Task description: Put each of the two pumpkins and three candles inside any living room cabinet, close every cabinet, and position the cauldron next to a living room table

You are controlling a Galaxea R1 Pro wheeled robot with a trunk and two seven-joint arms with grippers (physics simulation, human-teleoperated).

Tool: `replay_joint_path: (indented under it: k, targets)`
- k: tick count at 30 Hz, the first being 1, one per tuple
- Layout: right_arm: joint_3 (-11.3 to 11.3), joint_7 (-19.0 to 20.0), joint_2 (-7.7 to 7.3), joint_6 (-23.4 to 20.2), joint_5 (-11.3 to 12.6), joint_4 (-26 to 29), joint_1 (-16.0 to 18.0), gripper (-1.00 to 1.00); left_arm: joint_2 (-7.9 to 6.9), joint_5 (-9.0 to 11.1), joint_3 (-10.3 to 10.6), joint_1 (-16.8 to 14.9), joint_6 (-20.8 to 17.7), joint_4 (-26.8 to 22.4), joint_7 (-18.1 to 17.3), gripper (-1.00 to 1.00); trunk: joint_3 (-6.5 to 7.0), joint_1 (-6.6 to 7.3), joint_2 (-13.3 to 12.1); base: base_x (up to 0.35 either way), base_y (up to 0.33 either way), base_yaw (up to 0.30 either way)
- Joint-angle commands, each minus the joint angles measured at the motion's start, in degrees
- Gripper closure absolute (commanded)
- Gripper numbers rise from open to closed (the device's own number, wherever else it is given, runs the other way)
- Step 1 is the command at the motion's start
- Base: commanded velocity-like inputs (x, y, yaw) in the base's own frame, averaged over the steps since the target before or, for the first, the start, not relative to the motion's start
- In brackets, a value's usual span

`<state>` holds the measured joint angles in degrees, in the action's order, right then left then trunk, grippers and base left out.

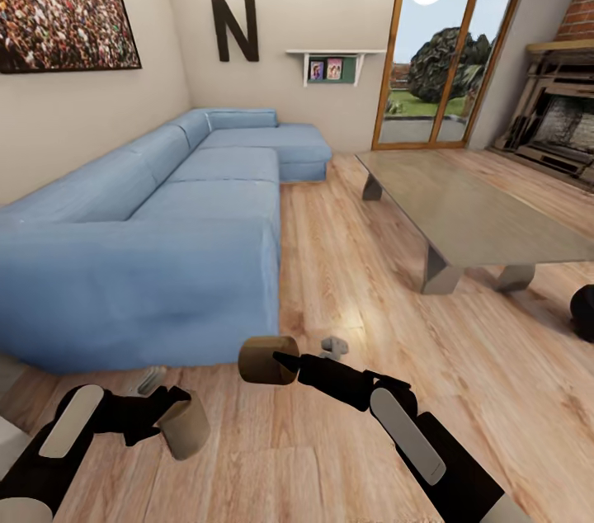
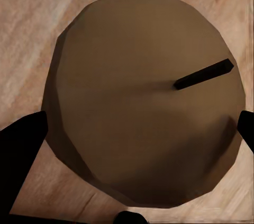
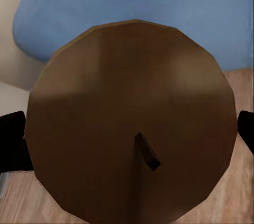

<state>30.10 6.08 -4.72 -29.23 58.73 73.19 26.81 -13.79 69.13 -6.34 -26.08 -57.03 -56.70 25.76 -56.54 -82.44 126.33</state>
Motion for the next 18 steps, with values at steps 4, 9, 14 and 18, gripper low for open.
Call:
replay_joint_path:
  k: [4,9,14,18]
  targets:
    - [0.0,0.1,-0.03,-0.1,0.3,0.0,0.1,1.0,1.47,0.7,0.7,0.0,-0.1,-0.1,0.7,1.0,0.06,0.01,0.0,-0.179,0.0,-0.262]
    - [0.0,0.1,-0.03,-0.1,0.3,0.0,0.1,1.0,1.7,0.7,1.7,0.0,-0.1,-0.1,0.7,1.0,0.2,0.01,0.0,-0.133,0.0,-0.262]
    - [0.0,0.1,-0.03,-0.1,0.7,0.0,0.1,1.0,1.75,0.7,1.8,0.0,-0.1,-0.1,0.7,1.0,0.33,0.01,0.0,-0.014,0.0,-0.262]
    - [-1.3,0.0,-0.1,-0.1,2.0,0.0,0.1,1.0,1.75,0.7,1.8,0.0,-0.1,-0.2,0.7,1.0,0.44,0.01,0.0,-0.209,0.0,-0.262]
